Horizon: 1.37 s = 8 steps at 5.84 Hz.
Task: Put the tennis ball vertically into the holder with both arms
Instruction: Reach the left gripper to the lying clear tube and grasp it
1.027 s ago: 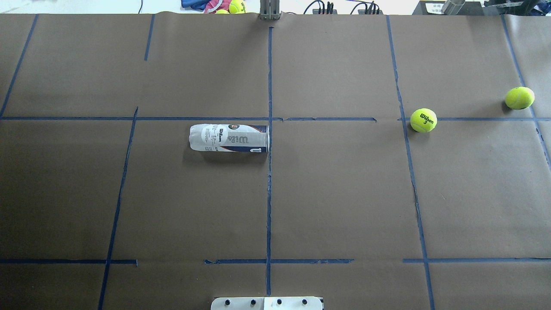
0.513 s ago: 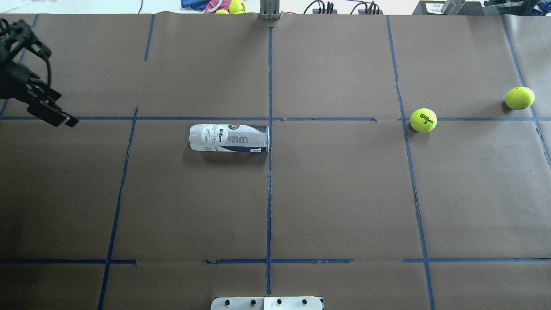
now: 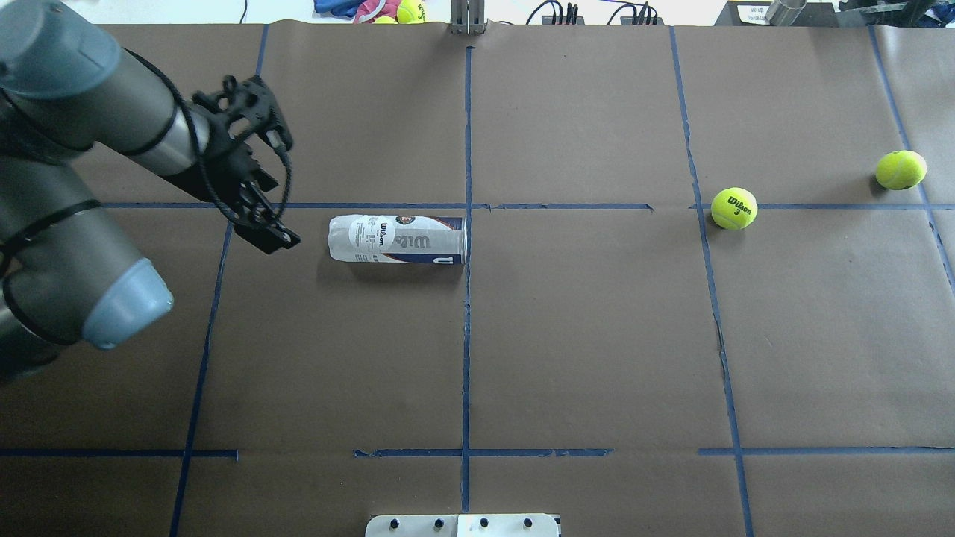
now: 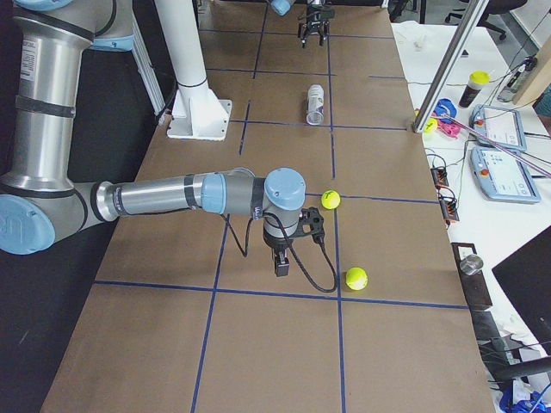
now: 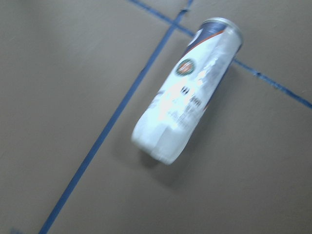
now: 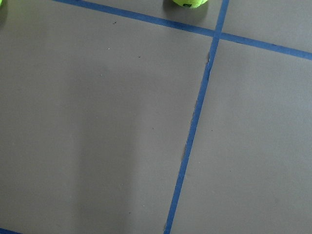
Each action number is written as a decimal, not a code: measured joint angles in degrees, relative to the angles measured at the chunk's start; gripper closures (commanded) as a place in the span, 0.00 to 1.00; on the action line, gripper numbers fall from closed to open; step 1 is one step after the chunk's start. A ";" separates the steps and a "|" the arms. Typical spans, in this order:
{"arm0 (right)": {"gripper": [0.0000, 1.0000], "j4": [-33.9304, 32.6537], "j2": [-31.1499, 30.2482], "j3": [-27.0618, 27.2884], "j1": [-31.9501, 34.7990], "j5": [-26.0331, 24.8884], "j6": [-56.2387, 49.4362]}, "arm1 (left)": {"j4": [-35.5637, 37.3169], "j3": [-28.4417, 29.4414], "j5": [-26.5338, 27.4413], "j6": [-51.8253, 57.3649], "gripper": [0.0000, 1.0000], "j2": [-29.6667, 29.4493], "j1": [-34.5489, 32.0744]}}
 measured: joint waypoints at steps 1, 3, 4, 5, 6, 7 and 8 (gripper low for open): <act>0.00 0.00 -0.02 -0.07 0.02 -0.07 0.04 | -0.02 1.89 4.83 1.15 0.00 -3.66 3.92; 0.00 0.00 -0.05 -0.29 0.04 -0.17 0.41 | 2.75 7.47 13.60 10.82 0.00 -11.20 7.92; 0.00 0.00 -0.13 -0.70 0.04 -0.24 0.49 | 7.71 9.61 18.82 16.04 0.00 -14.74 10.69; 0.00 0.00 -0.19 -1.54 0.04 -0.33 0.45 | 11.25 12.07 24.73 19.12 0.00 -18.03 13.83; 0.00 0.00 -0.18 -2.42 0.04 -0.39 0.43 | 12.53 15.81 28.95 20.09 0.00 -21.38 15.68; 0.00 0.00 -0.11 -3.04 0.04 -0.41 0.40 | 12.79 18.85 31.66 20.17 0.00 -23.45 16.49; 0.00 0.00 -0.05 -3.26 0.04 -0.39 0.41 | 12.70 21.08 33.88 19.61 0.00 -24.31 17.14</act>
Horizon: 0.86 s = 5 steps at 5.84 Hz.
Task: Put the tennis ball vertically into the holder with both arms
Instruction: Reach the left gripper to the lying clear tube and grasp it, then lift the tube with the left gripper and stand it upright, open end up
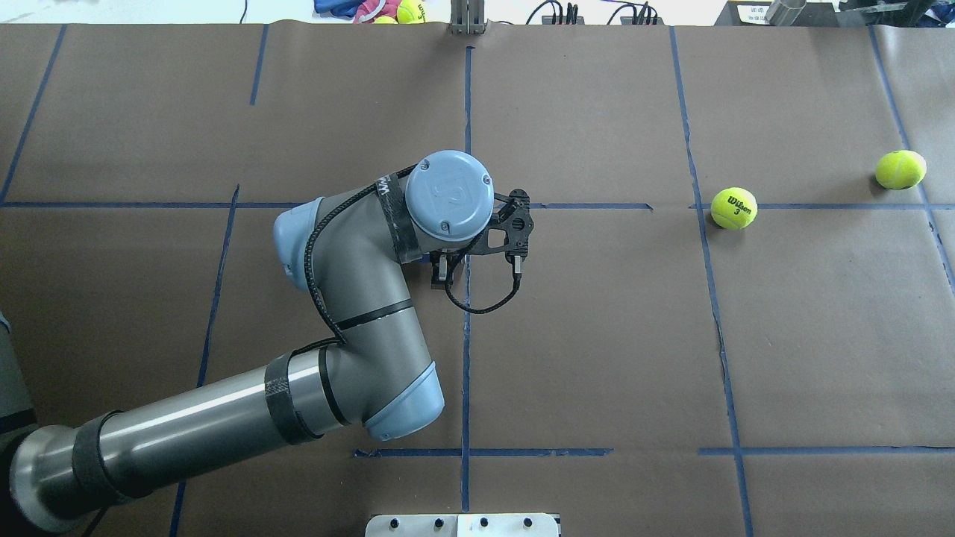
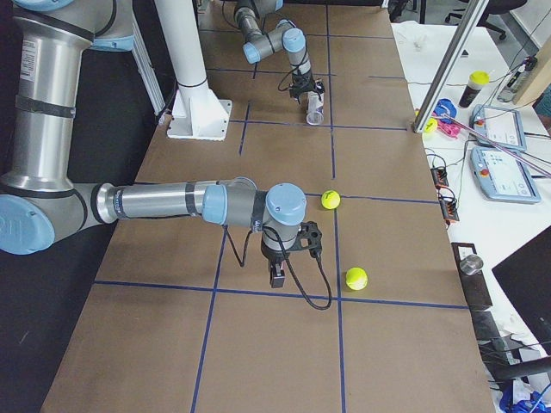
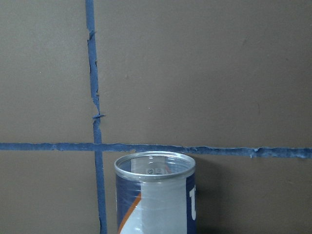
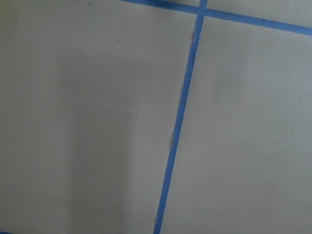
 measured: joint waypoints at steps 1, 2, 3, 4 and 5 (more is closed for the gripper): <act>0.00 0.00 0.04 0.00 0.00 0.04 0.04 | -0.25 1.72 1.95 -1.49 0.00 -0.49 0.59; 0.00 0.00 0.06 0.06 0.00 0.06 0.00 | -0.55 2.74 3.42 -2.86 0.00 -0.81 1.01; 0.00 0.02 0.10 0.14 0.00 0.06 -0.07 | -1.17 3.60 3.96 -3.37 0.00 -0.88 1.15; 0.00 0.07 0.13 0.26 0.00 0.06 -0.11 | -2.95 5.00 4.17 -3.58 0.00 -0.87 1.18; 0.00 0.08 0.15 0.35 0.00 0.06 -0.09 | -5.22 6.57 4.29 -3.59 0.00 -0.87 1.21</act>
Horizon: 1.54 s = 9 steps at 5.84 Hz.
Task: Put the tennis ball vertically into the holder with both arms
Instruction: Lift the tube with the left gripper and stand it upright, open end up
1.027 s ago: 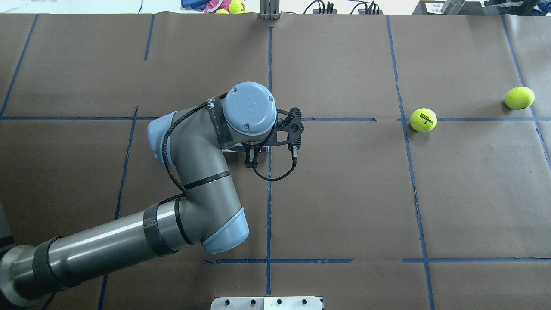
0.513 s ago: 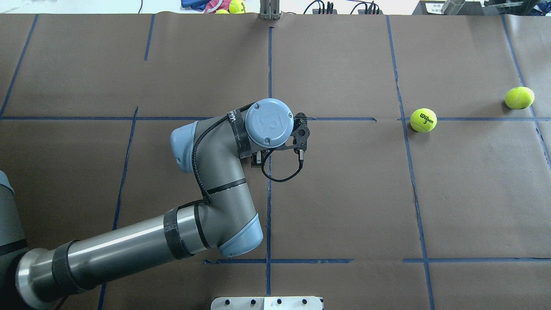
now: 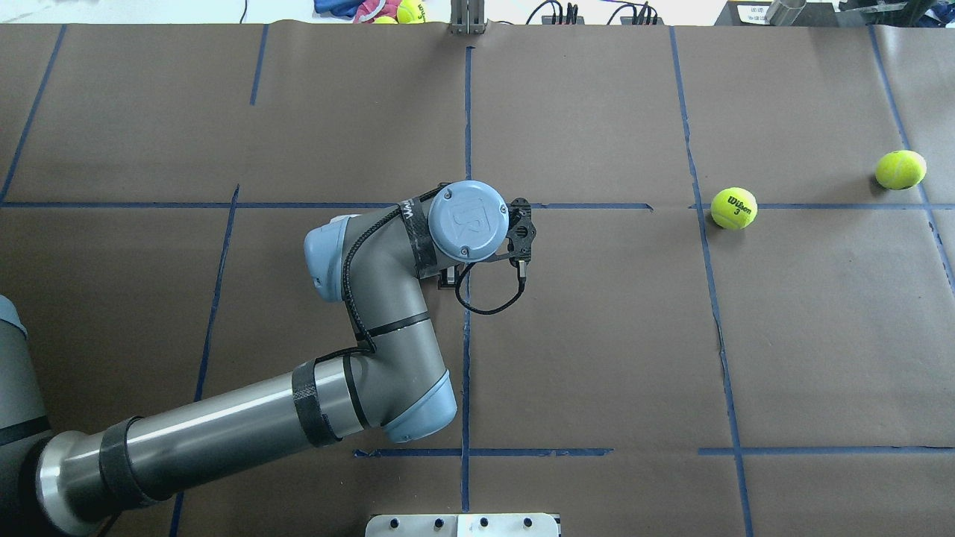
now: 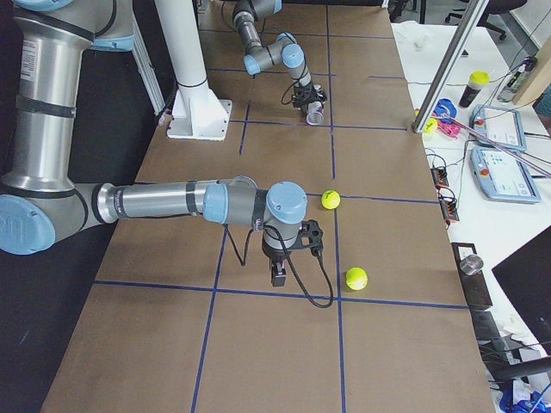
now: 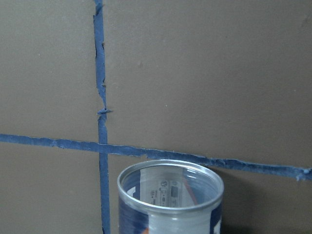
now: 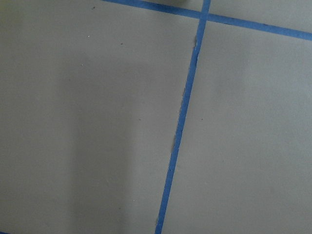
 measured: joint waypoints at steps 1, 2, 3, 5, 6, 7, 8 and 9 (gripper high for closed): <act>0.00 0.01 0.04 0.03 0.00 0.00 0.07 | -1.16 1.11 0.04 0.12 0.00 0.04 0.00; 0.00 -0.02 0.05 0.03 0.00 0.03 0.12 | -1.54 1.71 0.05 0.33 0.00 0.07 -0.01; 0.00 -0.06 0.03 0.02 0.00 0.07 0.20 | -1.67 2.02 0.05 0.52 0.00 0.06 -0.06; 0.00 -0.08 0.07 -0.01 0.00 0.09 0.29 | -3.00 3.49 0.09 0.55 0.01 0.05 -0.08; 0.00 -0.08 0.09 -0.03 0.00 0.09 0.26 | -4.26 4.40 0.15 0.82 0.09 0.02 -0.08; 0.00 -0.08 0.09 -0.02 0.00 0.09 0.27 | -4.77 4.78 0.88 1.55 0.14 -0.01 -0.07; 0.00 -0.06 0.10 0.03 -0.02 0.11 0.33 | -4.95 4.88 1.90 2.20 0.19 -0.03 -0.02; 0.00 -0.02 0.13 0.08 -0.03 0.15 0.36 | -5.00 4.95 2.34 2.43 0.21 -0.03 -0.01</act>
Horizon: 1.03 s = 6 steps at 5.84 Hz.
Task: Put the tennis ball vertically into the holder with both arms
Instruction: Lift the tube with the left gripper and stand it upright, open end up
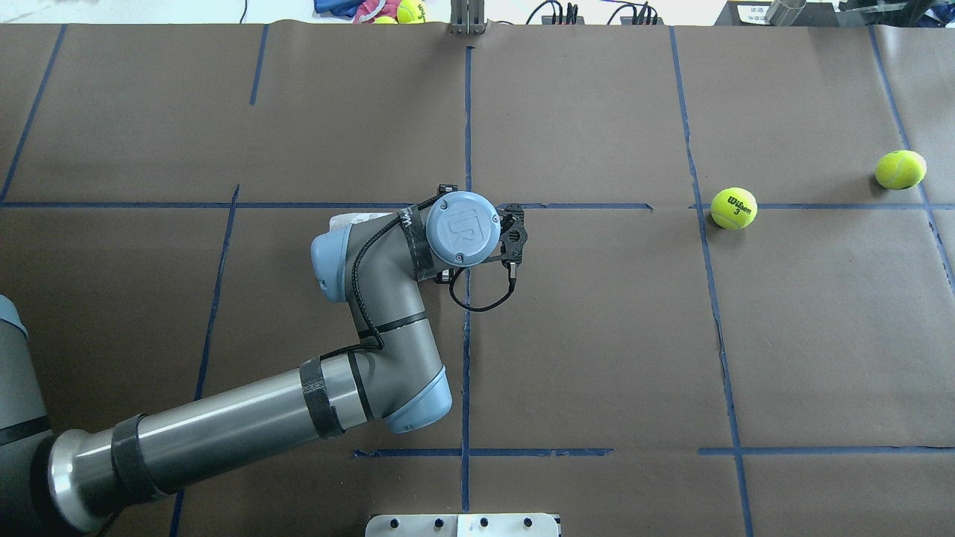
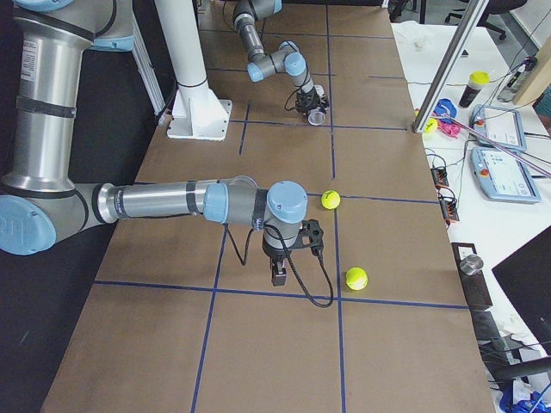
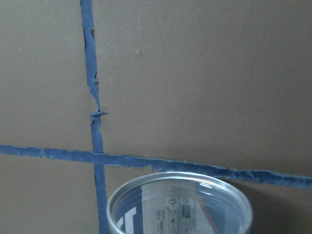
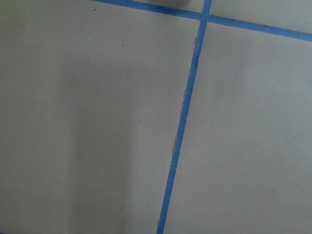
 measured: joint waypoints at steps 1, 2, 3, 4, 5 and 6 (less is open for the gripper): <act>0.00 0.02 0.07 0.07 0.01 0.02 -0.04 | -0.02 0.03 0.13 0.07 0.22 0.01 0.01; 0.00 0.02 0.15 0.11 0.03 0.02 -0.07 | -0.06 -0.04 0.16 0.06 0.22 0.01 0.00; 0.00 0.02 0.23 0.17 0.03 0.02 -0.05 | -1.93 -0.53 0.17 -0.25 0.22 -0.09 -0.22; 0.00 0.02 0.28 0.34 0.03 0.02 0.02 | -5.62 -2.66 0.15 -2.50 0.22 0.01 -0.91; 0.00 0.02 0.37 0.58 0.03 0.00 0.10 | -10.99 -6.01 0.08 -7.79 0.22 0.39 -1.98; 0.00 0.02 0.47 0.84 0.03 -0.02 0.13 | -19.05 -8.41 0.03 -15.70 0.22 1.09 -2.89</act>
